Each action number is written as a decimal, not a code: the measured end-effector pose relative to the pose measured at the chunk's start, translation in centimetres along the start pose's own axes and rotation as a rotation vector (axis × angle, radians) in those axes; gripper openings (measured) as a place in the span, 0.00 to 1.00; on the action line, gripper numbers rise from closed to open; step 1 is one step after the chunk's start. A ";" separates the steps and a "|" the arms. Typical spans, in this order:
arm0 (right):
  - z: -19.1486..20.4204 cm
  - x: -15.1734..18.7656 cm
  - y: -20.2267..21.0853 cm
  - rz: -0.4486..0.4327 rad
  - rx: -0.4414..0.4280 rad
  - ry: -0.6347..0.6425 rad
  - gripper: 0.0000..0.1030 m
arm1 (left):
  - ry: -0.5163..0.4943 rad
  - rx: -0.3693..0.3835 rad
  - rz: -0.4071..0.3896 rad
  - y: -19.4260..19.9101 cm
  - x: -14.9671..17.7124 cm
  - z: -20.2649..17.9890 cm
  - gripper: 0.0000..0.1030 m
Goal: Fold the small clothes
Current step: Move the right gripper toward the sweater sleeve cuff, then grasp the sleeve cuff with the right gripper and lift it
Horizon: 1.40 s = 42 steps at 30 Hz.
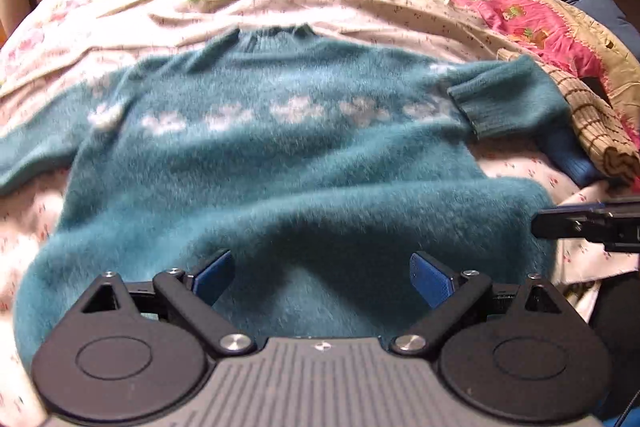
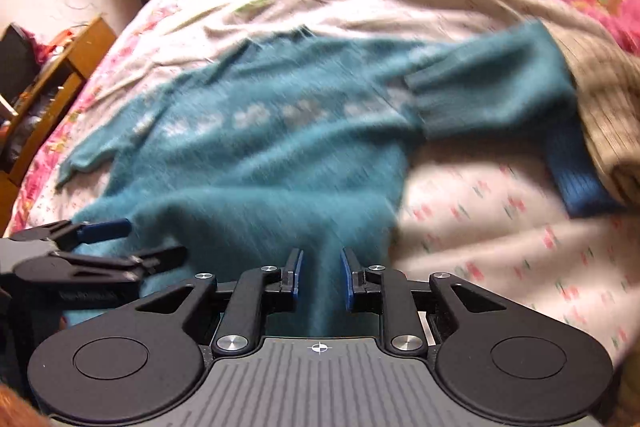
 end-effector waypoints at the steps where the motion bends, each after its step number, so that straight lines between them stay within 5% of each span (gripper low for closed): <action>1: 0.3 -0.6 -0.4 -0.014 -0.009 0.011 0.21 | -0.006 -0.011 -0.014 0.0 -0.4 0.0 1.00; 4: 0.8 -1.8 -3.0 0.007 -0.017 0.029 0.21 | -0.004 -0.028 -0.009 -1.1 -1.0 0.6 1.00; 10: -0.8 0.9 -9.1 0.215 -0.061 -0.033 0.18 | -0.007 -0.049 0.188 -6.8 2.2 1.2 1.00; 13: -1.1 0.8 -8.5 0.200 -0.091 -0.069 0.18 | -0.053 -0.079 0.165 -6.5 2.5 0.5 1.00; 19: -0.9 -0.1 -6.0 0.130 -0.079 -0.028 0.18 | 0.015 0.005 0.140 -4.9 1.3 1.0 1.00; 22: -1.0 0.2 -7.1 0.173 -0.069 -0.019 0.19 | 0.019 0.015 0.121 -4.6 0.8 0.9 1.00; 26: -0.6 0.3 -7.6 0.196 -0.050 0.020 0.19 | -0.041 0.011 0.207 -5.9 1.8 0.3 1.00; 29: -1.2 -0.8 -5.4 0.128 -0.062 0.021 0.19 | -0.076 -0.020 0.201 -5.9 2.3 -0.2 1.00; 34: -4.3 -3.5 -2.9 -0.022 0.184 0.130 0.25 | -0.037 0.070 0.168 -4.2 1.1 -0.8 1.00; 37: -6.6 -4.3 -4.6 -0.032 0.399 0.261 0.26 | -0.045 0.082 0.122 -3.0 -0.3 -1.5 1.00; 42: -8.3 -5.0 -7.4 -0.040 0.580 0.475 0.26 | -0.060 0.102 0.080 -2.5 -2.1 -2.5 1.00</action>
Point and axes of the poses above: each gripper's, at about its wrist camera, not at the fingertips, and y roughly against the way its jaws point, z to its left, x to its underside, the point moved 6 cm from there along -y, roughly the way its jaws point, and after that the axes turned 11 degrees about z, right-handed, at the moved point
